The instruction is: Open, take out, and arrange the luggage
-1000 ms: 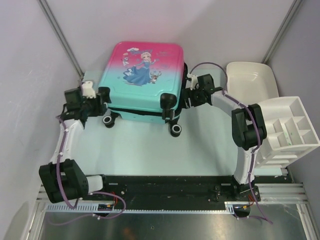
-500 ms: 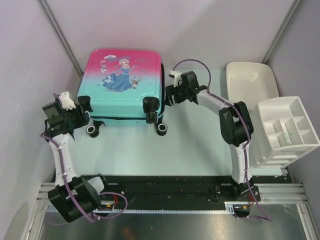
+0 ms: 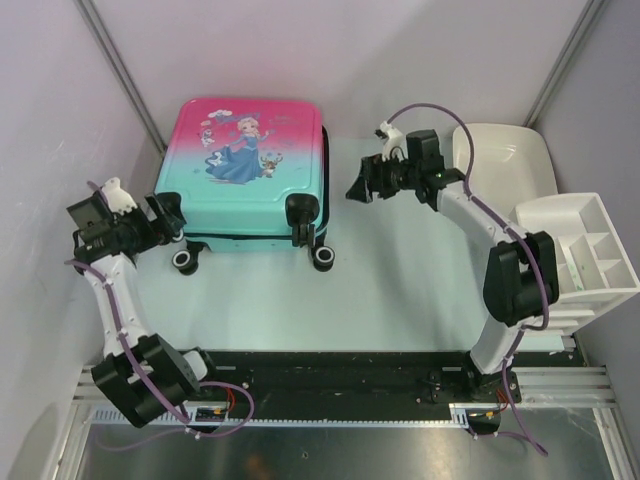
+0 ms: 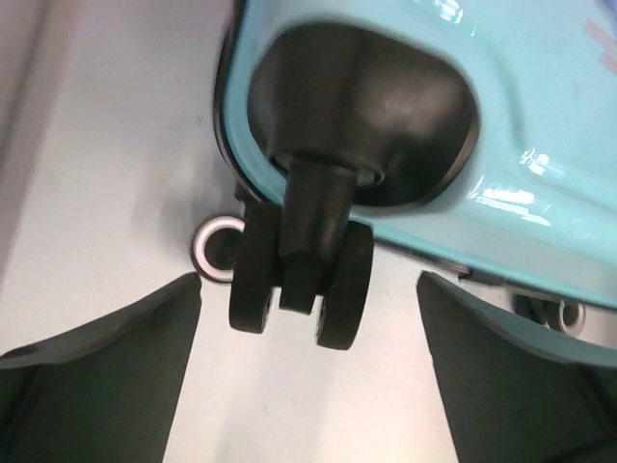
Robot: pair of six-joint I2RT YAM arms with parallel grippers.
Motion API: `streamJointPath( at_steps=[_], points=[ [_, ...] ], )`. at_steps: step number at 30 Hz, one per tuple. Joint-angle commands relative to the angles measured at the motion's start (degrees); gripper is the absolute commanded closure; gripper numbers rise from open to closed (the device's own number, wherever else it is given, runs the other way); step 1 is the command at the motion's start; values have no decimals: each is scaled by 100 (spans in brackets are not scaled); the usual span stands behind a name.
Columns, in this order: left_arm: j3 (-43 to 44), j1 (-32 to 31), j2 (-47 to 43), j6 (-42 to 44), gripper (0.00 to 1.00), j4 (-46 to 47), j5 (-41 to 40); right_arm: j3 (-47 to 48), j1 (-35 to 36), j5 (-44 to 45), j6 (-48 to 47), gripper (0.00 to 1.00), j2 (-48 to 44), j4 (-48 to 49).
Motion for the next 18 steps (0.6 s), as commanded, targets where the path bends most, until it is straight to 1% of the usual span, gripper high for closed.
streamJointPath(
  at_steps=[1,2,5,6,7,8,9,10,11,14,15,16,17,18],
  points=[
    [743,3,-697,258,0,238,-559,-400,240,83,254,16,-498,-311],
    [918,-6,-846,328,0,211,-612,-409,222,170,263,16,-550,-329],
    [1156,-295,-1040,671,0,194,-813,-417,108,443,386,15,-638,-259],
    [1192,-705,-1127,758,0,202,-988,-417,64,496,421,15,-648,-224],
    [1210,-935,-1154,785,0,194,-1173,-417,38,540,430,15,-665,-215],
    [1254,-1173,-1163,786,0,133,-1183,-417,29,584,422,15,-700,-197],
    [1263,-1723,-1190,794,0,123,-1192,-417,11,628,387,15,-735,-206],
    [1245,-2068,-1190,786,0,115,-1323,-409,2,646,369,15,-753,-215],
    [1245,-2837,-1172,760,0,123,-1437,-417,-6,663,334,15,-762,-224],
    [1350,-3914,-953,427,0,114,-1693,-417,-41,716,290,15,-780,-232],
    [1412,-4474,-857,216,0,114,-1659,-417,-42,725,290,15,-788,-232],
    [1464,-4715,-638,127,0,123,-1536,-417,-50,751,281,15,-780,-232],
    [1552,-4961,-540,-161,0,123,-1526,-417,-50,777,290,15,-780,-232],
    [1588,-5398,-383,-259,0,123,-1378,-417,-42,795,281,15,-771,-232]
  ],
)
